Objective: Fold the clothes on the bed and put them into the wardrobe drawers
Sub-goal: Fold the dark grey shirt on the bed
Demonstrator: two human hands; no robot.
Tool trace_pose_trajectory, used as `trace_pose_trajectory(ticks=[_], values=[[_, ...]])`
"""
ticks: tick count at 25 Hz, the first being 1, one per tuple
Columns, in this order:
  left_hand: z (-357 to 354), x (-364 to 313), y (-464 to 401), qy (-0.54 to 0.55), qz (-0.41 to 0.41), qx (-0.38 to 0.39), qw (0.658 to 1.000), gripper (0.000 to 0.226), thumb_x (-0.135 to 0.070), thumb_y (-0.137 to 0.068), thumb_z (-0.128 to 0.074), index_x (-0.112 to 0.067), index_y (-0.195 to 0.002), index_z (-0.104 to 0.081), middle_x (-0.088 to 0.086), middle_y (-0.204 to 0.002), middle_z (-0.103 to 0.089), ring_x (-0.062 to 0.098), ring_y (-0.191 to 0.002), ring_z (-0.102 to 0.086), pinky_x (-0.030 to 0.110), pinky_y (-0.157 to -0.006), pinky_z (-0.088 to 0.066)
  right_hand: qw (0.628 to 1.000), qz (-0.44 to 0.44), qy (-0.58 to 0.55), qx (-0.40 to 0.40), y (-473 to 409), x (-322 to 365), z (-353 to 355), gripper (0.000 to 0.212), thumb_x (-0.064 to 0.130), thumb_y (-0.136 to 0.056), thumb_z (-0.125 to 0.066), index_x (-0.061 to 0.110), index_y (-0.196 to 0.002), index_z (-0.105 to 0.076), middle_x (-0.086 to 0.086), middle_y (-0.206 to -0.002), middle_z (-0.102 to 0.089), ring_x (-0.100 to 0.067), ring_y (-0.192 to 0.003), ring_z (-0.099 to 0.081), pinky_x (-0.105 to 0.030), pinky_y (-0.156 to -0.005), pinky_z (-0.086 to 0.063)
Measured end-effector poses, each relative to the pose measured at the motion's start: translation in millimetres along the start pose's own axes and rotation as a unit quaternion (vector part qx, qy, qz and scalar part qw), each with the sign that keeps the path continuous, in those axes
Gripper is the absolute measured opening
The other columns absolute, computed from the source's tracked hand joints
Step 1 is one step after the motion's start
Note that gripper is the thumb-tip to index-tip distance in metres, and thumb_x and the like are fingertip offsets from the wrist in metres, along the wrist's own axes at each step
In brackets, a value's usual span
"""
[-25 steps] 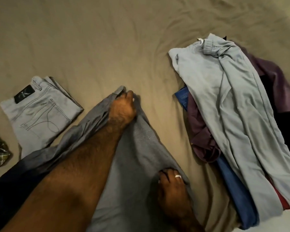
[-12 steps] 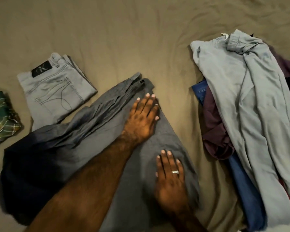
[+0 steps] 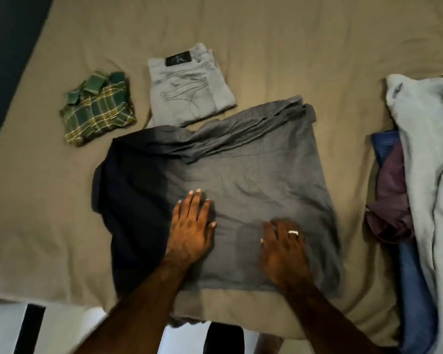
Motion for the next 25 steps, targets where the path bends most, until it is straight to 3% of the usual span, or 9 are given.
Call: trace_pose_trajectory(ticks=[2, 6, 9, 12, 15, 18, 21, 23, 25], values=[[19.0, 33.0, 57.2, 0.009, 0.158, -0.032, 0.987, 0.06, -0.046, -0.091, -0.062, -0.009, -0.139, -0.059, 0.021, -0.148, -0.053, 0.044, -0.132, -0.05, 0.054, -0.103, -0.045, 0.996, 0.056, -0.063, 0.03, 12.8, 41.8, 1.5, 0.022, 0.028, -0.09, -0.054, 0.015, -0.098, -0.07, -0.011, -0.099, -0.067, -0.04, -0.088, -0.066, -0.045, -0.078, -0.055], [41.8, 91.6, 175.8, 0.089, 0.45, -0.005, 0.889, 0.062, -0.057, -0.086, -0.064, -0.005, -0.118, -0.056, 0.024, -0.111, -0.064, 0.047, -0.1, -0.061, 0.051, -0.081, -0.052, 0.951, 0.021, -0.225, 0.213, 44.5, 125.1, -9.5, 0.033, 0.045, -0.09, -0.058, 0.016, -0.077, -0.064, -0.004, -0.072, -0.07, -0.029, -0.072, -0.068, -0.038, -0.064, -0.054], [43.4, 106.1, 228.0, 0.177, 0.533, 0.049, 0.826, 0.061, -0.07, -0.085, -0.07, -0.014, -0.106, -0.057, 0.013, -0.1, -0.069, 0.042, -0.097, -0.068, 0.04, -0.076, -0.051, 0.91, -0.028, -0.29, 0.297, 66.9, 181.9, -18.5, 0.053, 0.059, -0.087, -0.069, 0.011, -0.065, -0.06, -0.005, -0.063, -0.068, -0.021, -0.063, -0.066, -0.035, -0.066, -0.054], [37.2, 110.9, 261.5, 0.264, 0.596, 0.048, 0.757, 0.057, -0.071, -0.084, -0.072, -0.017, -0.098, -0.062, 0.002, -0.089, -0.064, 0.031, -0.089, -0.062, 0.035, -0.079, -0.047, 0.891, -0.055, -0.302, 0.335, 83.7, 223.3, -24.2, 0.053, 0.057, -0.089, -0.075, 0.018, -0.055, -0.062, 0.001, -0.053, -0.062, -0.012, -0.052, -0.059, -0.029, -0.063, -0.051], [11.9, 115.3, 277.6, 0.495, 0.562, -0.01, 0.663, 0.038, -0.043, -0.084, -0.087, -0.012, -0.079, -0.066, 0.0, -0.076, -0.069, 0.023, -0.078, -0.064, 0.041, -0.081, -0.055, 0.871, -0.147, -0.34, 0.324, 93.1, 232.6, -28.5, 0.033, 0.031, -0.093, -0.078, 0.017, -0.065, -0.068, 0.008, -0.05, -0.064, -0.001, -0.041, -0.056, -0.019, -0.047, -0.048], [11.2, 121.1, 299.0, 0.592, 0.508, -0.023, 0.625, 0.022, -0.013, -0.094, -0.077, -0.014, -0.075, -0.066, -0.001, -0.074, -0.068, 0.016, -0.077, -0.061, 0.034, -0.081, -0.048, 0.856, -0.207, -0.386, 0.274, 124.0, 257.7, -35.4, 0.02, 0.021, -0.094, -0.074, 0.016, -0.075, -0.075, 0.002, -0.06, -0.071, -0.008, -0.047, -0.062, -0.025, -0.052, -0.053], [15.8, 111.6, 314.2, 0.69, 0.48, -0.051, 0.539, 0.021, -0.01, -0.103, -0.063, -0.013, -0.082, -0.065, 0.001, -0.08, -0.074, 0.02, -0.079, -0.066, 0.035, -0.082, -0.054, 0.857, -0.197, -0.426, 0.213, 157.5, 280.4, -39.9, 0.013, 0.032, -0.09, -0.07, 0.021, -0.084, -0.073, 0.002, -0.072, -0.074, -0.012, -0.063, -0.068, -0.031, -0.064, -0.057], [17.8, 104.8, 321.4, 0.746, 0.461, -0.05, 0.478, 0.016, -0.015, -0.106, -0.059, -0.01, -0.092, -0.065, 0.009, -0.092, -0.076, 0.024, -0.084, -0.07, 0.04, -0.085, -0.057, 0.85, -0.23, -0.429, 0.2, 173.0, 285.0, -43.0, 0.002, 0.022, -0.091, -0.067, 0.02, -0.091, -0.066, 0.001, -0.075, -0.071, -0.007, -0.062, -0.065, -0.025, -0.062, -0.053], [23.3, 103.0, 326.0, 0.78, 0.444, -0.012, 0.441, 0.018, -0.022, -0.106, -0.061, -0.007, -0.109, -0.071, 0.013, -0.11, -0.078, 0.027, -0.099, -0.075, 0.045, -0.092, -0.06, 0.862, -0.27, -0.378, 0.202, 183.3, 289.1, -46.0, 0.01, 0.018, -0.094, -0.068, 0.02, -0.096, -0.058, 0.001, -0.078, -0.066, -0.01, -0.063, -0.063, -0.023, -0.058, -0.049]])
Point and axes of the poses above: each hand's wrist, its own y-axis away from the middle knuckle, its own z-axis out of the back of the hand, x = y × z, the point moved 3 cm from there along -y, towards the middle knuckle
